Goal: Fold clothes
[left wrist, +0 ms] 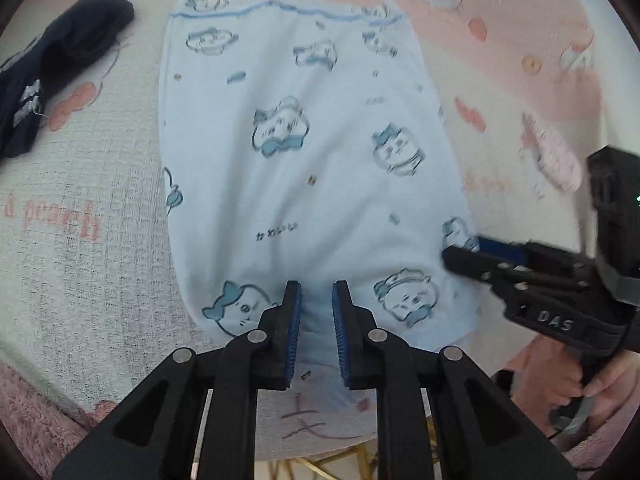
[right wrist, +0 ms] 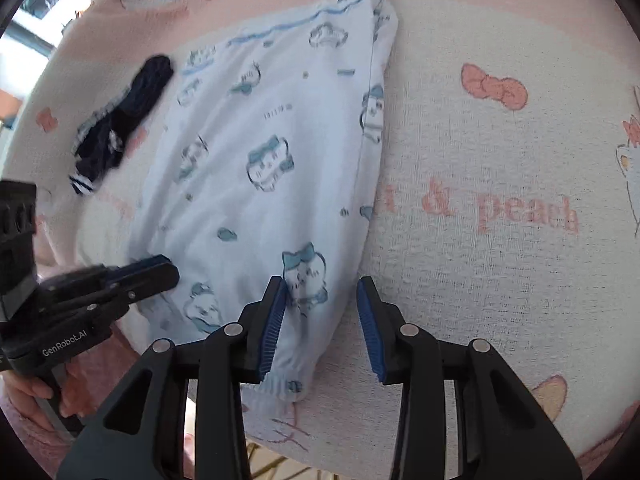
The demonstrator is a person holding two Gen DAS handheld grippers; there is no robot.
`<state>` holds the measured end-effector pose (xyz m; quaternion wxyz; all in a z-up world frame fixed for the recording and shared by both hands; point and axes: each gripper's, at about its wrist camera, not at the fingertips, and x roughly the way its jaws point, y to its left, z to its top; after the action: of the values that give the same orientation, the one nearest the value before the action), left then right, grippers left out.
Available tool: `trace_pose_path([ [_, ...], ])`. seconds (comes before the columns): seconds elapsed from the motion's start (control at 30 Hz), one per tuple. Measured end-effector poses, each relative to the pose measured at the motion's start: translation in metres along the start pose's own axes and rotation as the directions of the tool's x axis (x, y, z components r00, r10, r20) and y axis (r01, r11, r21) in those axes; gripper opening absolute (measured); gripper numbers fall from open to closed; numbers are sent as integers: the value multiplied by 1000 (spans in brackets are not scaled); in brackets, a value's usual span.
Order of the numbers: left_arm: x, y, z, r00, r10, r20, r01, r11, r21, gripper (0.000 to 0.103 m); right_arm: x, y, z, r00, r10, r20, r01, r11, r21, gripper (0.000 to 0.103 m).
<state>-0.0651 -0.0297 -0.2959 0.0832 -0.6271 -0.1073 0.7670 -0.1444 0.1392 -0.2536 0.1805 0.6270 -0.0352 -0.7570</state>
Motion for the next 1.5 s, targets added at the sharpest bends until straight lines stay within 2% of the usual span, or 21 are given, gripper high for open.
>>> trace_pose_path([
  [0.07, -5, -1, -3, 996, 89, -8, -89, 996, 22, 17, -1, -1, -6, 999, -33, -11, 33, 999, -13, 36],
  [0.13, -14, 3, -3, 983, 186, -14, -185, 983, 14, 17, -7, -15, -7, 1000, -7, -22, 8, 999, 52, 39],
  [0.17, -19, 8, -3, 986, 168, -7, -168, 985, -24, 17, -10, -22, -7, 999, 27, -17, -25, 995, 100, 39],
  [0.23, -26, 20, -4, 997, 79, 6, -78, 991, -108, 19, -14, -32, -6, 996, 86, -7, -84, 982, 169, 43],
  [0.3, -26, 30, -6, 1000, 25, 8, -24, 984, -177, 23, -11, -27, -6, 993, 117, -11, -114, 982, 152, 43],
  [0.37, -21, 33, -11, 1000, -8, -4, 7, 980, -199, 25, -4, -16, -7, 990, 136, -43, -130, 984, 120, 43],
  [0.4, -17, 30, -13, 1000, 8, -11, -10, 984, -176, 25, -2, -9, -9, 988, 144, -50, -138, 985, 106, 44],
  [0.47, -9, 23, -18, 999, 43, -22, -45, 991, -129, 26, 3, 7, -12, 987, 153, -49, -149, 986, 73, 32],
  [0.53, -7, 14, -21, 995, 96, -6, -96, 992, -81, 26, 10, 23, -14, 994, 95, -51, -95, 995, 16, 26],
  [0.6, -8, 10, -19, 993, 115, -17, -116, 990, -81, 27, 8, 31, -14, 998, 46, -38, -47, 999, -21, 21],
  [0.7, -12, 14, -23, 996, 88, -8, -89, 991, -99, 27, 7, 24, -15, 997, 71, -33, -71, 997, 26, 15],
  [0.8, -18, 22, -29, 999, 33, 0, -32, 990, -140, 27, 2, 15, -20, 988, 152, -16, -150, 984, 93, 11],
  [0.93, -16, 25, -39, 1000, 3, -28, -7, 989, -147, 29, -18, 17, -22, 976, 213, 32, -215, 971, 101, 11],
  [1.03, -17, 23, -45, 999, -26, -46, 19, 988, -150, 31, -27, 21, -27, 981, 191, 31, -193, 978, 77, 11],
  [1.17, -19, 18, -61, 994, -65, -87, 54, 991, -122, 32, -36, 6, -45, 987, 163, -6, -162, 983, 86, 11],
  [1.23, -19, 15, -62, 994, -50, -99, 40, 994, -97, 32, -33, 8, -50, 987, 162, -23, -160, 984, 77, 13],
  [1.33, -33, 23, -57, 997, -57, -43, 51, 991, -125, 32, -32, 10, -47, 991, 127, -37, -125, 991, 54, 16],
  [1.5, -52, 63, -39, 998, -53, 42, 61, 973, -222, 32, -56, 0, -39, 998, 64, 9, -64, 998, 20, 19],
])
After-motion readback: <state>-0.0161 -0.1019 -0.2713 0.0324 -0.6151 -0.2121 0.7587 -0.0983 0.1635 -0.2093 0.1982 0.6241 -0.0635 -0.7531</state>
